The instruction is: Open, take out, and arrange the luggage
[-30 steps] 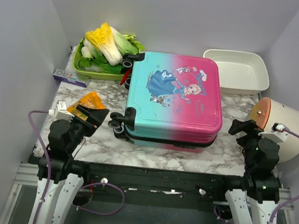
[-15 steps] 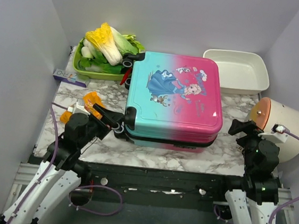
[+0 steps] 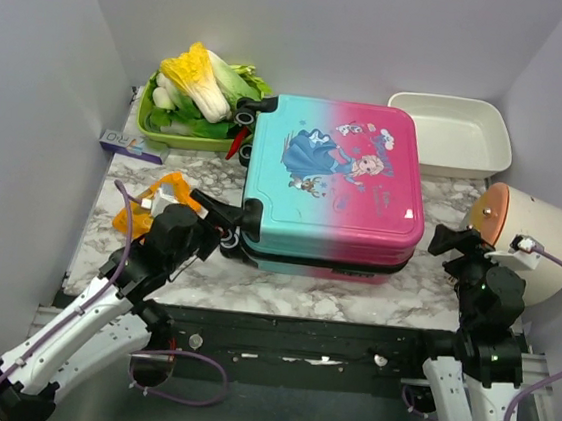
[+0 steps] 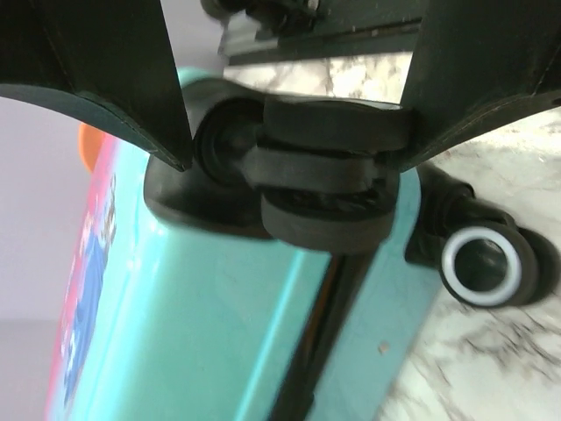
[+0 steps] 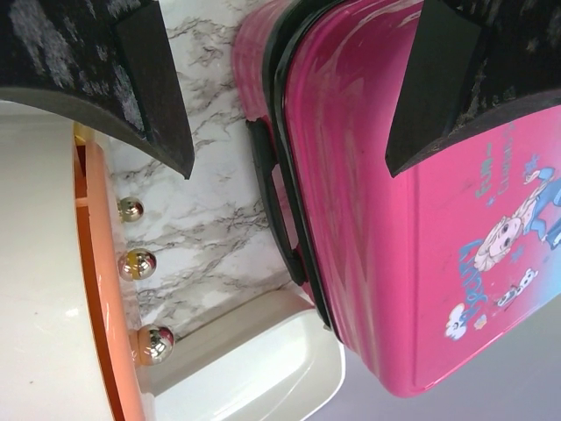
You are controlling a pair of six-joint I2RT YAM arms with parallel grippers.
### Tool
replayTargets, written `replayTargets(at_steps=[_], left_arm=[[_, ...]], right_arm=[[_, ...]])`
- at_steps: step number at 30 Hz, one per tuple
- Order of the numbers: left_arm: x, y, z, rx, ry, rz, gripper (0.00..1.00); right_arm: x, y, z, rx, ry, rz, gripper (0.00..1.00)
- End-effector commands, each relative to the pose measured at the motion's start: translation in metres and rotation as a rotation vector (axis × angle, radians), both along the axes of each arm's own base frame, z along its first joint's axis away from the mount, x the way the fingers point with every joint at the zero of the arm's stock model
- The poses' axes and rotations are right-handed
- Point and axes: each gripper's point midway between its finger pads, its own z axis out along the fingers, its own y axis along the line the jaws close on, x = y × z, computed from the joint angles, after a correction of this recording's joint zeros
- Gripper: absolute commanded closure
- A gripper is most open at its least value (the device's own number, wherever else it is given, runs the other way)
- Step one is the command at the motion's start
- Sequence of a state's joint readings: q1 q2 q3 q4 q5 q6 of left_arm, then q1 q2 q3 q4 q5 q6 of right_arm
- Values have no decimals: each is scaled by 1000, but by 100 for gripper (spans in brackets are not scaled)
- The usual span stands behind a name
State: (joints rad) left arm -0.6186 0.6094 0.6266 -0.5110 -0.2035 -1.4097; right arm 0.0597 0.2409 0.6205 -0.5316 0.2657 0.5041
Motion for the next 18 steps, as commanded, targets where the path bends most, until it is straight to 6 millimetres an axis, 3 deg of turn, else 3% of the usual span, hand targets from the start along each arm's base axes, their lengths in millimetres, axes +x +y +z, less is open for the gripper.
replayTargets(at_steps=[1,5,11,15,18], left_arm=[[28,46,16,24,-55,324,2],[23,64,13,-59,-59,433,2],[35,38,21,-135,-39,372,2],[24,39,0,-71,143,407,1],[26,40,0,-85,161,439,3]], right_arm=[[0,6,0,-1,-23,36,0],[1,6,-1,-1,-26,35,0],[4,5,-4,-7,-11,32,0],[5,4,-6,-5,-4,23,0],[6,5,-7,-5,-4,29,0]])
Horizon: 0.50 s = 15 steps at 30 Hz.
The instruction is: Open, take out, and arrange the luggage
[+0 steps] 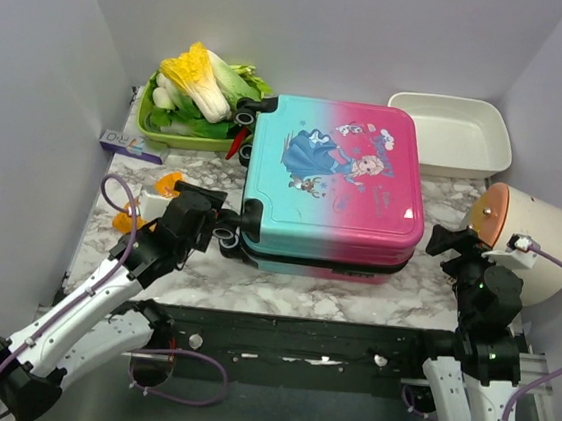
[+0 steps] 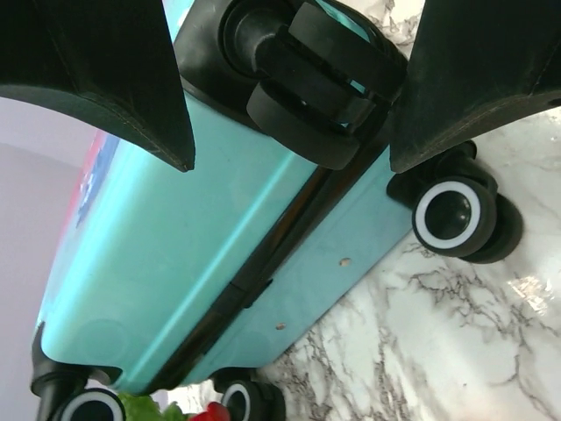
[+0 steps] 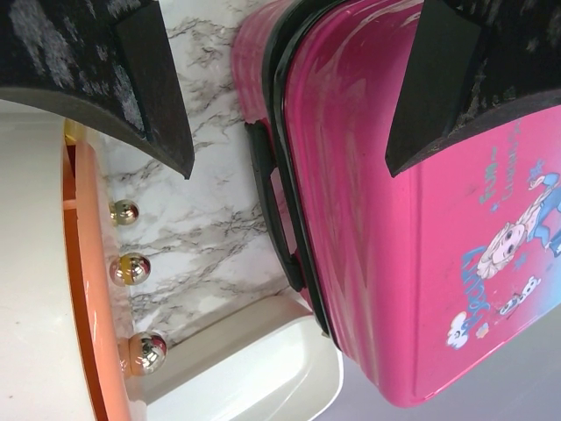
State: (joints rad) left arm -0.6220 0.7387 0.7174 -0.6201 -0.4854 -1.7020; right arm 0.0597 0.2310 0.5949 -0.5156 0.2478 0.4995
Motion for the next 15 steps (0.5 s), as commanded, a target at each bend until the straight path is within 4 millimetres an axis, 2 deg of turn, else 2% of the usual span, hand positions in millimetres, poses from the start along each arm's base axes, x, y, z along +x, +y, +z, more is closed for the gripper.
replayTargets(at_steps=[1,5,13,15], left_arm=[[-4,1,2,-68,56,56,4],[5,-14,6,-97,36,23,7],[-1,-32,-3,-55,123,-43,9],[-2,-32,-9,-52,139,-36,16]], right_arm=[[4,3,-1,-3,-5,17,0],[4,2,-2,-6,-2,10,0],[2,-1,0,-2,-17,-10,0],[2,-1,1,-2,-21,-10,0]])
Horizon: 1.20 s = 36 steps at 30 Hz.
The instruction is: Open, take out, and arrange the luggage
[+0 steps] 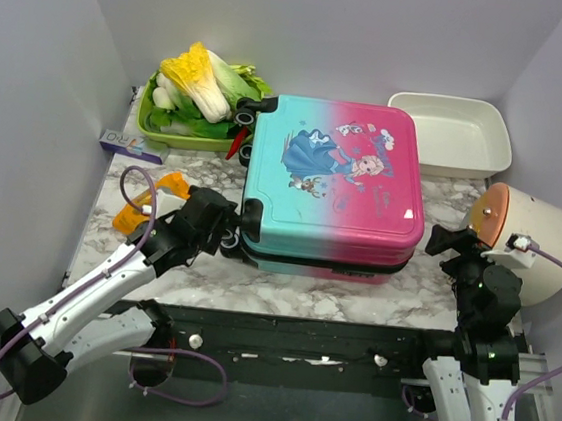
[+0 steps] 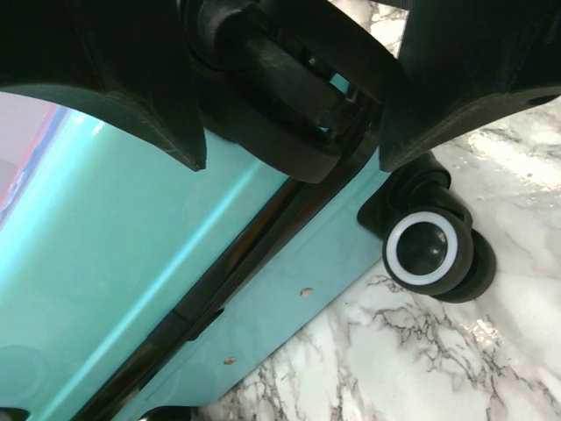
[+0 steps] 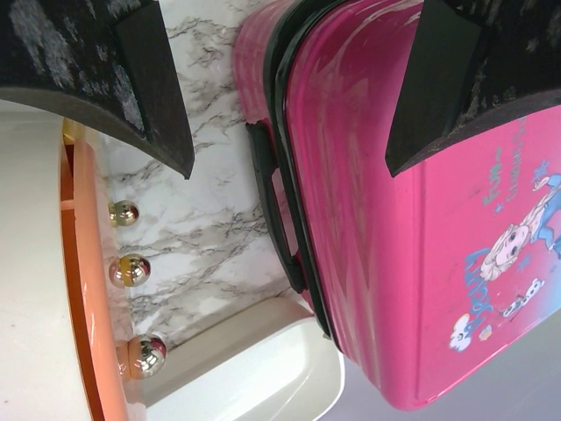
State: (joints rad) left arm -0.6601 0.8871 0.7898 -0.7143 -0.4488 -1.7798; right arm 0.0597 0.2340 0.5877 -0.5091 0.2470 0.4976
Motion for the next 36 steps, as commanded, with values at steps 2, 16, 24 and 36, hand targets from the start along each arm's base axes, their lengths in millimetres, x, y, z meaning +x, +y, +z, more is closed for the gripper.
replayTargets(at_steps=[2,16,24,36], left_arm=[[0,-14,12,-78,-9,-12,18],[12,63,40,152,-248,256,100],[0,113,64,365,-293,323,100],[-38,18,112,195,-291,-346,1]], right_arm=[[0,-2,2,4,-26,-14,0],[1,5,1,1,-21,29,0],[8,23,-4,-7,13,131,0],[14,32,-10,-23,34,195,0]])
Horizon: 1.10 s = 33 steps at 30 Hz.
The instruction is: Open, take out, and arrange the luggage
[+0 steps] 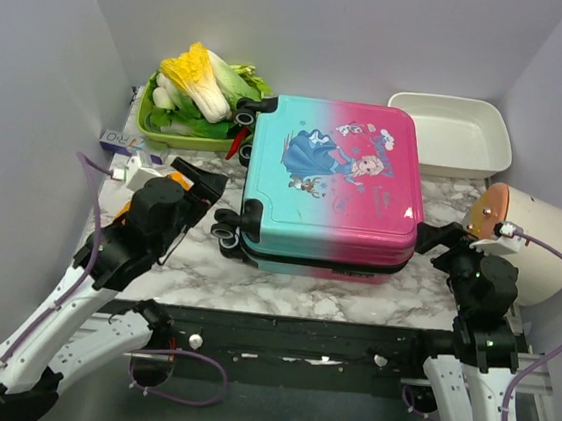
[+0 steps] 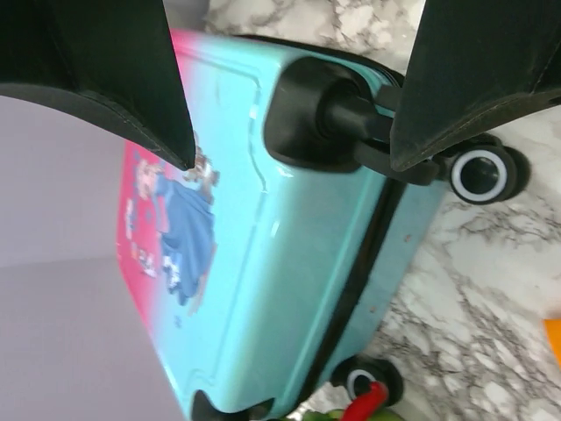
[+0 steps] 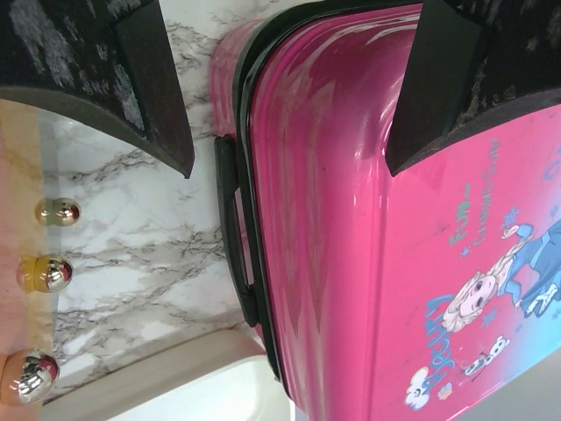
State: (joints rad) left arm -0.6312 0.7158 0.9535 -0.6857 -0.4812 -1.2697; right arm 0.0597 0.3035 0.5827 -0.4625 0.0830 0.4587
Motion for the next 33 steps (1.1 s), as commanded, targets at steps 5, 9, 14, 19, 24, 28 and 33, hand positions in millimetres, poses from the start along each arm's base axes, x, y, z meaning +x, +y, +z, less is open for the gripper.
replayTargets(at_steps=[5,9,14,19,24,28,33], left_arm=[[-44,-27,-16,-183,141,-176,1],[-26,-54,-28,-276,165,-195,1],[-13,-41,-46,-245,257,-44,1],[-1,-24,-52,-331,171,88,8],[5,-18,-66,-362,185,169,14],[10,-39,-84,-391,217,111,18],[10,-42,-85,-382,195,95,27]], right_arm=[[3,1,-4,-10,-2,8,0],[3,1,-4,-9,-2,8,0],[2,0,-2,-8,-13,3,0],[1,-1,-2,-7,-19,-3,0],[3,-3,-3,-5,-18,-19,0],[3,-2,-3,-5,-18,-13,0],[2,-3,-2,-4,-25,-19,0]])
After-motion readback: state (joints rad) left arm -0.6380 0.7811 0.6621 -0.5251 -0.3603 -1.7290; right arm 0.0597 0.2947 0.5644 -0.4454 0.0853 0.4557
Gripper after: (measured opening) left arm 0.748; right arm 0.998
